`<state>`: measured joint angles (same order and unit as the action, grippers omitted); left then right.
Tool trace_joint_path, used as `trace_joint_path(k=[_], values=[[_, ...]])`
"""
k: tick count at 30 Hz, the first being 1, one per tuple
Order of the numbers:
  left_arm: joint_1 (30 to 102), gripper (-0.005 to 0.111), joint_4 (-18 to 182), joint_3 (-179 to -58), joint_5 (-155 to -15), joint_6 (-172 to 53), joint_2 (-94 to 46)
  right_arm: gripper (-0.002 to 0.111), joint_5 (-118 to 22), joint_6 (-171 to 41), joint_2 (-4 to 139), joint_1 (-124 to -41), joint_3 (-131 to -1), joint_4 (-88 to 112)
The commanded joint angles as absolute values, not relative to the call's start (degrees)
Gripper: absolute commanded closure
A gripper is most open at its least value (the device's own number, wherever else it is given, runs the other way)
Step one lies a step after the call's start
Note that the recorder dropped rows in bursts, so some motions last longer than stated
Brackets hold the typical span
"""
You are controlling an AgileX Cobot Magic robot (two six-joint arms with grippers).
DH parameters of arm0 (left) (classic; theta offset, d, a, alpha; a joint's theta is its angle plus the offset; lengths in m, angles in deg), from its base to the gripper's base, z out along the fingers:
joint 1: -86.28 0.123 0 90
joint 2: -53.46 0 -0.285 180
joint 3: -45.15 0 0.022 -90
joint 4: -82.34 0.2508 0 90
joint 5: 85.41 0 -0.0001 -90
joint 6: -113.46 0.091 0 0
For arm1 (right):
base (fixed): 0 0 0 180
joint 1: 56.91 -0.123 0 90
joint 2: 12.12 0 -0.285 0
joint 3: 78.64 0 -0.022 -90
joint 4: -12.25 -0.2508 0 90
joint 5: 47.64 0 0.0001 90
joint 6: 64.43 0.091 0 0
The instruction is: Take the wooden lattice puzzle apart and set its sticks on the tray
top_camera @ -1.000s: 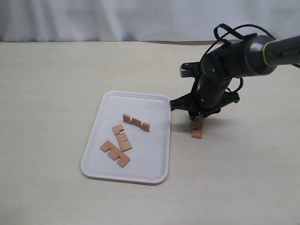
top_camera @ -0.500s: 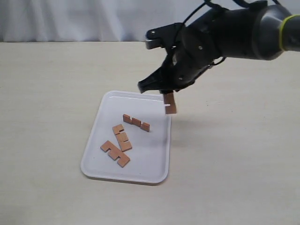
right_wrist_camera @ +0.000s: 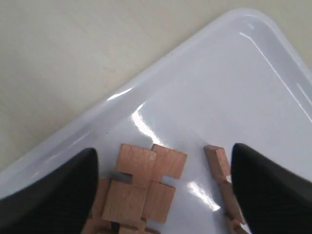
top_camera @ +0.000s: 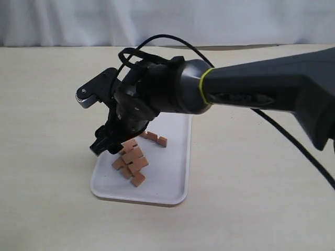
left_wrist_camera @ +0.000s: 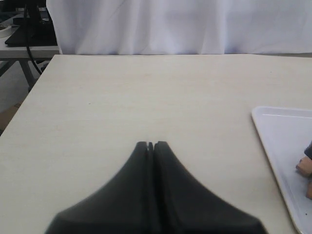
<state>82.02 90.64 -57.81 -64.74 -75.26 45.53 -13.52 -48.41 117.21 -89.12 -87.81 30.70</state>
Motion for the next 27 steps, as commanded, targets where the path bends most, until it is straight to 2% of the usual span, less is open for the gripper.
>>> trace_joint_path(k=[1,3,5,6,7,8,10,13,21,25,27], values=[[81.6,0.107,90.7,-57.6,-65.1,-75.2,45.7,0.027,-10.3,-48.5,113.5,-89.7,-88.1,31.2],[81.6,0.107,90.7,-57.6,-65.1,-75.2,45.7,0.036,-5.6,-49.3,110.7,-90.4,-88.1,29.3],[81.6,0.107,90.7,-57.6,-65.1,-75.2,45.7,0.056,-0.9,-53.7,108.2,-91.6,-87.9,27.2],[81.6,0.107,90.7,-57.6,-65.1,-75.2,45.7,0.08,3.2,-57.4,106.1,-92.7,-86.9,26.6],[81.6,0.107,90.7,-57.6,-65.1,-75.2,45.7,0.095,4.9,-58.1,105.0,-93.1,-86.0,26.6],[81.6,0.107,90.7,-57.6,-65.1,-75.2,45.7,0.103,6.0,-58.5,104.1,-93.1,-85.0,26.4],[81.6,0.107,90.7,-57.6,-65.1,-75.2,45.7,0.104,7.4,-59.0,101.9,-92.3,-82.4,25.8],[81.6,0.107,90.7,-57.6,-65.1,-75.2,45.7,0.104,8.3,-59.6,97.6,-86.8,-76.8,24.1],[81.6,0.107,90.7,-57.6,-65.1,-75.2,45.7,0.104,6.7,-59.2,76.9,-64.1,-58.7,22.0],[81.6,0.107,90.7,-57.6,-65.1,-75.2,45.7,0.104,-1.9,-53.9,62.0,-53.0,-50.0,22.1],[81.6,0.107,90.7,-57.6,-65.1,-75.2,45.7,0.104,-7.8,-51.3,54.5,-50.1,-45.6,22.1]])
